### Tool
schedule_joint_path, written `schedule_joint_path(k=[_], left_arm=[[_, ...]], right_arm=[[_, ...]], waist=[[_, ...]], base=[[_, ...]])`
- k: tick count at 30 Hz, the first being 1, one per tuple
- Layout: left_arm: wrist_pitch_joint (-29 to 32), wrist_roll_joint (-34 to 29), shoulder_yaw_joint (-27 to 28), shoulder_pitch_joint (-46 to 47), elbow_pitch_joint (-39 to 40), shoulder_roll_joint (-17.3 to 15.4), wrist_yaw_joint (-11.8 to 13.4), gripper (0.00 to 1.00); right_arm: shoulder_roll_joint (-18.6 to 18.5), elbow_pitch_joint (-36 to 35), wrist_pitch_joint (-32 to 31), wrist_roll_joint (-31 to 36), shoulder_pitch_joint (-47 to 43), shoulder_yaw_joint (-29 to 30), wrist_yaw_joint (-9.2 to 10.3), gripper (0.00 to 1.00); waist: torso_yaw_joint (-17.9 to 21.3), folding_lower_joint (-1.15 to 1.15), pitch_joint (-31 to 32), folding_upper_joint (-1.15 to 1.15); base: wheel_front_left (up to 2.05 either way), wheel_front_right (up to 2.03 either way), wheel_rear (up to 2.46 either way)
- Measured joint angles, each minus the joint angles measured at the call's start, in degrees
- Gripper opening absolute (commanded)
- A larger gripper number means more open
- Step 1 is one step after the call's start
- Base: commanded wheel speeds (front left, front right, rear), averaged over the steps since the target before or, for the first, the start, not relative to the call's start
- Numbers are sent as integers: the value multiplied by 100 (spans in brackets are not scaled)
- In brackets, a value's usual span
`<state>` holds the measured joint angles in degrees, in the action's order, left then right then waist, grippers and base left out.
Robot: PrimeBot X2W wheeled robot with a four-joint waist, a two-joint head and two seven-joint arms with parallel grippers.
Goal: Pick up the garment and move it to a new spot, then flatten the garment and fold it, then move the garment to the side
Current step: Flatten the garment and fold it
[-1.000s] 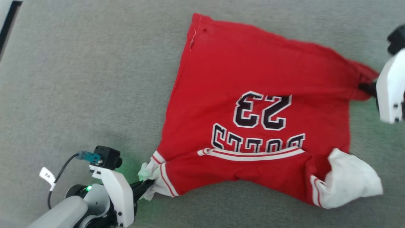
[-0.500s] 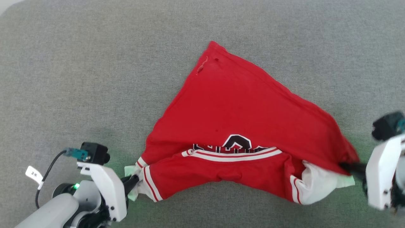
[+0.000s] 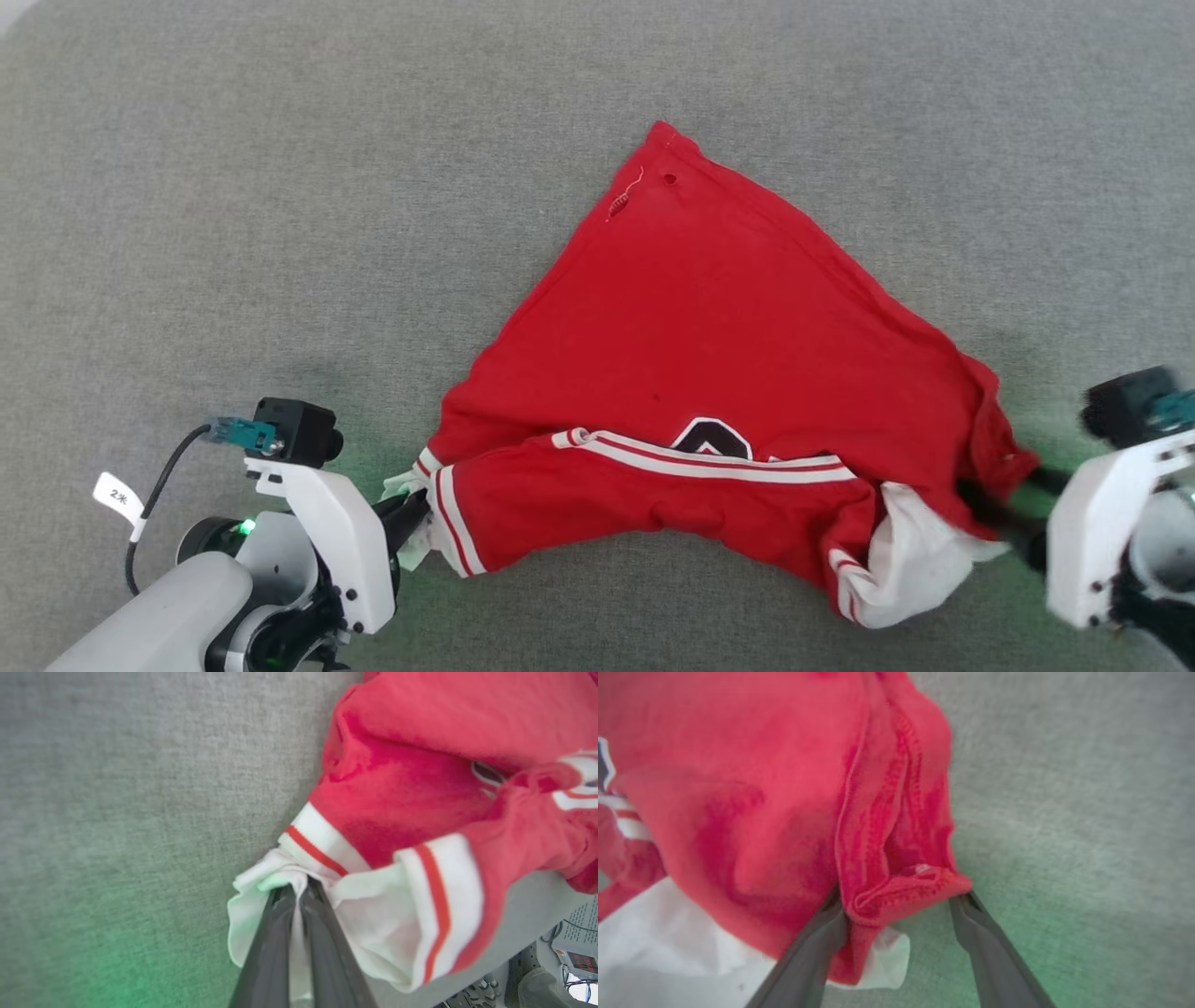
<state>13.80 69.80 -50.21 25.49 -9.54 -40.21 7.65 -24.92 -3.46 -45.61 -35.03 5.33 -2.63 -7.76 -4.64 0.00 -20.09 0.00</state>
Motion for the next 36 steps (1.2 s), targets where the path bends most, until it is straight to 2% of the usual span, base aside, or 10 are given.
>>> schedule_joint_path(k=[3, 9, 14, 19, 26, 30, 36], left_arm=[[-92, -14, 11, 5, 0, 54, -8, 0], [-146, -126, -30, 40, 47, 198, -9, 0], [-165, -210, -131, 183, 44, 404, -78, 0], [-113, -316, -285, 433, -126, 714, -286, 0], [-86, -445, -511, 741, -498, 1226, -612, 0], [-85, -499, -621, 892, -724, 1528, -794, 0], [-130, -531, -693, 1015, -1053, 1805, -1001, 0]], right_arm=[[-46, -498, -35, 62, -92, 300, 23, 100], [113, -1760, -185, 343, -21, 761, 26, 100], [107, -1893, 35, 605, 765, 561, 26, 100], [-83, -1011, 358, 602, 1812, -67, 27, 100], [-352, 881, 633, 368, 3252, -1046, 26, 100], [-512, 1983, 581, 185, 3870, -1567, 26, 100], [-720, 3209, 74, -93, 4490, -2420, 27, 100]], waist=[[-51, 0, 24, 0], [-258, 0, 29, 0], [-561, 0, -26, 0], [-970, 0, -91, 0], [-1614, 0, -170, 0], [-1974, 0, -231, 0], [-2407, 0, -344, 0]], base=[[0, 0, 0], [0, 0, 0], [0, 0, 0], [0, 0, 0], [0, 0, 0], [0, 0, 0], [0, 0, 0]])
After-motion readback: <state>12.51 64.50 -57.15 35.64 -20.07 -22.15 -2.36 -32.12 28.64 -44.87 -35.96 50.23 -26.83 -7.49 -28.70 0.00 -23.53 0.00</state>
